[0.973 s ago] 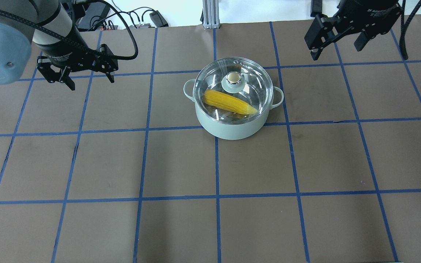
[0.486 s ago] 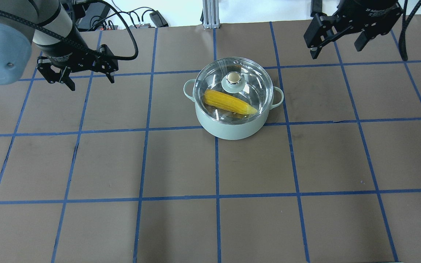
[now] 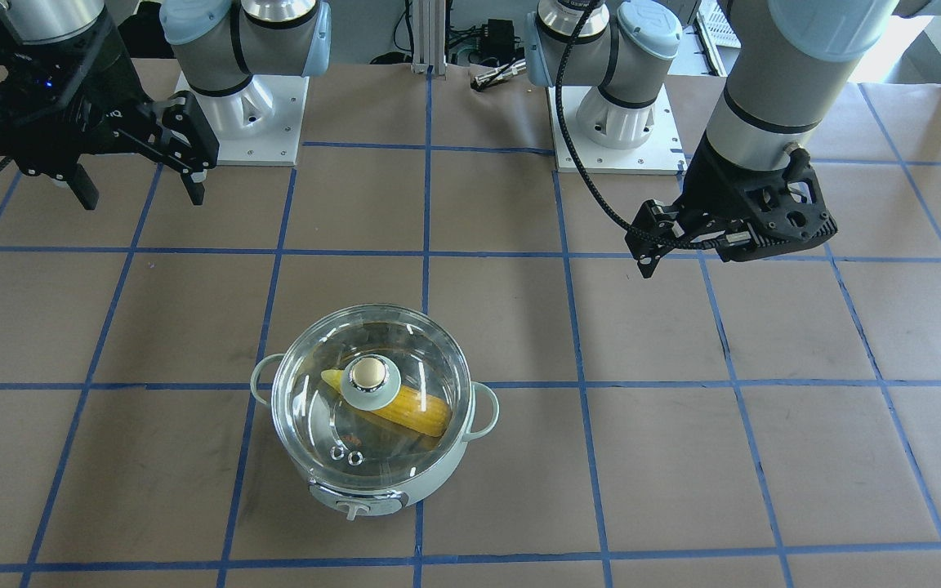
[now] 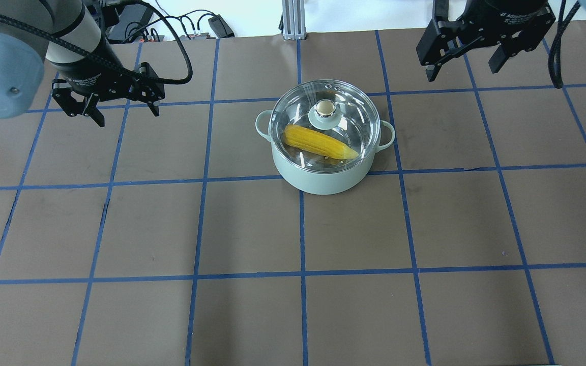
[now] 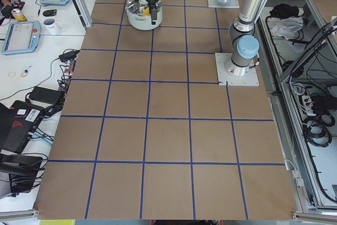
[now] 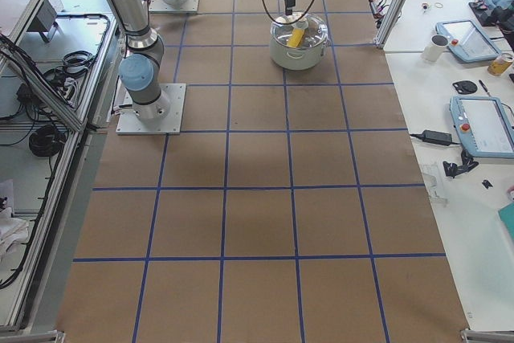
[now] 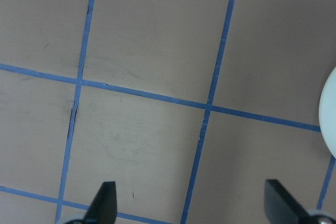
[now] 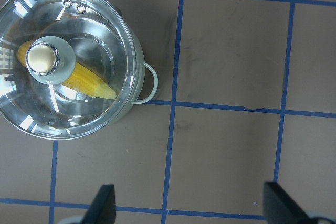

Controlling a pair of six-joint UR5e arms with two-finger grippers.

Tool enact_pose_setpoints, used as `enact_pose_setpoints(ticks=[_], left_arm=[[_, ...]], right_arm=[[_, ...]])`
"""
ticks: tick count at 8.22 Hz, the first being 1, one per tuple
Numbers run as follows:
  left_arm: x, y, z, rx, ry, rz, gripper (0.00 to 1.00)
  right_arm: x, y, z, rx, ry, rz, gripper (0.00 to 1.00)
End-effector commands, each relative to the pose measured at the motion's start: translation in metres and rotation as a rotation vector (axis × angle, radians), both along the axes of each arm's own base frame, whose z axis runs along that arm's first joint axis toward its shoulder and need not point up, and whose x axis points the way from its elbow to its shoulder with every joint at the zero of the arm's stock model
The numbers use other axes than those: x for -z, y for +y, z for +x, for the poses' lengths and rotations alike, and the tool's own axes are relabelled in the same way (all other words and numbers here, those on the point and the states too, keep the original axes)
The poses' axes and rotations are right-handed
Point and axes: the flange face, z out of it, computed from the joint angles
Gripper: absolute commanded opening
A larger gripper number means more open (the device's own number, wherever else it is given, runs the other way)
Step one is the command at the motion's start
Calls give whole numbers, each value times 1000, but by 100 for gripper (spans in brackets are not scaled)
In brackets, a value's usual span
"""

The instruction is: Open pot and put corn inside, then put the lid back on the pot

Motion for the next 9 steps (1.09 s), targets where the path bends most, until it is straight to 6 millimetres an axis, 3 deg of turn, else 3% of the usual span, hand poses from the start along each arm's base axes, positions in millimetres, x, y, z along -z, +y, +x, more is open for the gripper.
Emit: enact_pose_setpoints(ticks=[1, 9], left_arm=[[-1, 0, 0, 6, -2, 1, 100], [1, 0, 0, 8, 0, 3, 100]], right_arm=[[0, 0, 2, -1, -1, -2, 100], [0, -4, 0, -12, 11, -17, 100]])
